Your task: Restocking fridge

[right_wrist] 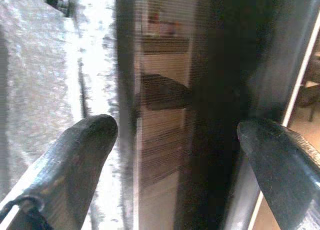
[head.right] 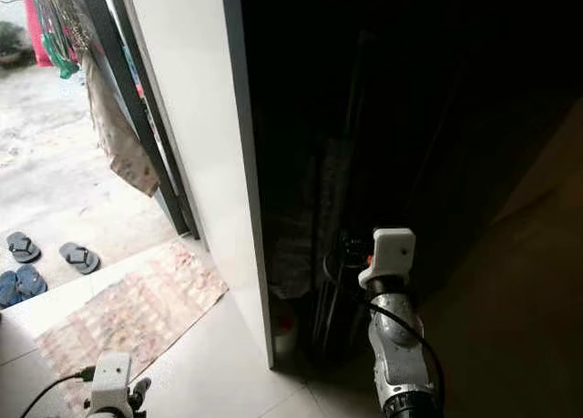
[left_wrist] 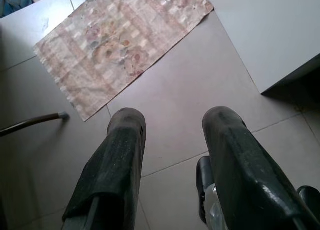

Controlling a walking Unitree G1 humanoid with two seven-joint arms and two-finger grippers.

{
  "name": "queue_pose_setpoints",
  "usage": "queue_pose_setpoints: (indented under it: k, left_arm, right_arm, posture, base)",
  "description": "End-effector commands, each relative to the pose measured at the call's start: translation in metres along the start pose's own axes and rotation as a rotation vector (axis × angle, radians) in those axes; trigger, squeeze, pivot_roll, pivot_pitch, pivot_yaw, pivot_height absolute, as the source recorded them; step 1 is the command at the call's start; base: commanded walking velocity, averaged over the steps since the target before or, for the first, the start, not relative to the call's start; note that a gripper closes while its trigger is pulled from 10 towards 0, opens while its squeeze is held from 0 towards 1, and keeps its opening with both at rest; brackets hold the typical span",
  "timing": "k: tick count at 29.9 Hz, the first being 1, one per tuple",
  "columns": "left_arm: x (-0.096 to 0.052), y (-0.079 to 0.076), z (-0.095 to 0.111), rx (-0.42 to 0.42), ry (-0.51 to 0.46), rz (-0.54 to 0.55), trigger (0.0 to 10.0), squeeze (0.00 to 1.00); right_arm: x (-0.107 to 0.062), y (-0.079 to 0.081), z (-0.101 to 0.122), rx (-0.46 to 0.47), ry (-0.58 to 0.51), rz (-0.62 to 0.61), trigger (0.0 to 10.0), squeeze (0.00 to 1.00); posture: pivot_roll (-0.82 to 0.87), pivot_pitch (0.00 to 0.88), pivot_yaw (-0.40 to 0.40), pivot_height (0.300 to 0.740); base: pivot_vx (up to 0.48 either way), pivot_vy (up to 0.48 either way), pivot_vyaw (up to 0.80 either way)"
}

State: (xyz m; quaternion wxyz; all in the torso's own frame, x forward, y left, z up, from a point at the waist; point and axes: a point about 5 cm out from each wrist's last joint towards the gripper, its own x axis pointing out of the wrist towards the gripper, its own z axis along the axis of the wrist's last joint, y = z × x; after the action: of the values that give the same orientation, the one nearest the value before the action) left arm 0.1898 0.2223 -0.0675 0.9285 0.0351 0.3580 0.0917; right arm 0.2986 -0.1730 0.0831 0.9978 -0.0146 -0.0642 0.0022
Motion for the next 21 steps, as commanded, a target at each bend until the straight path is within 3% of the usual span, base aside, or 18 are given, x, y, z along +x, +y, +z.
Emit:
queue_pose_setpoints:
  k: [1,9,14,21]
  left_arm:
    - [0.0,0.001,0.001,-0.003,-0.003,0.008,10.0,0.0]
    - [0.001,0.001,0.001,0.006,0.01,0.006,10.0,0.0]
    - [0.001,0.001,0.001,0.011,0.01,0.006,10.0,0.0]
    - [0.001,0.001,0.001,0.014,0.01,0.006,10.0,0.0]
  right_arm:
    - [0.001,-0.001,0.002,0.01,0.001,0.011,10.0,0.0]
    - [0.008,0.007,0.004,0.054,0.011,0.107,10.0,0.0]
    - [0.015,0.023,0.007,0.085,0.023,0.26,10.0,0.0]
    - [0.028,0.028,0.015,0.086,0.018,0.321,10.0,0.0]
  posture:
    - [0.0,0.039,0.011,0.74]
    - [-0.01,0.038,0.018,0.74]
    - [-0.01,0.036,0.018,0.74]
    - [-0.01,0.033,0.021,0.74]
  base:
    - [0.0,0.0,0.0]
    - [0.0,0.0,0.0]
    - [0.0,0.0,0.0]
    - [0.0,0.0,0.0]
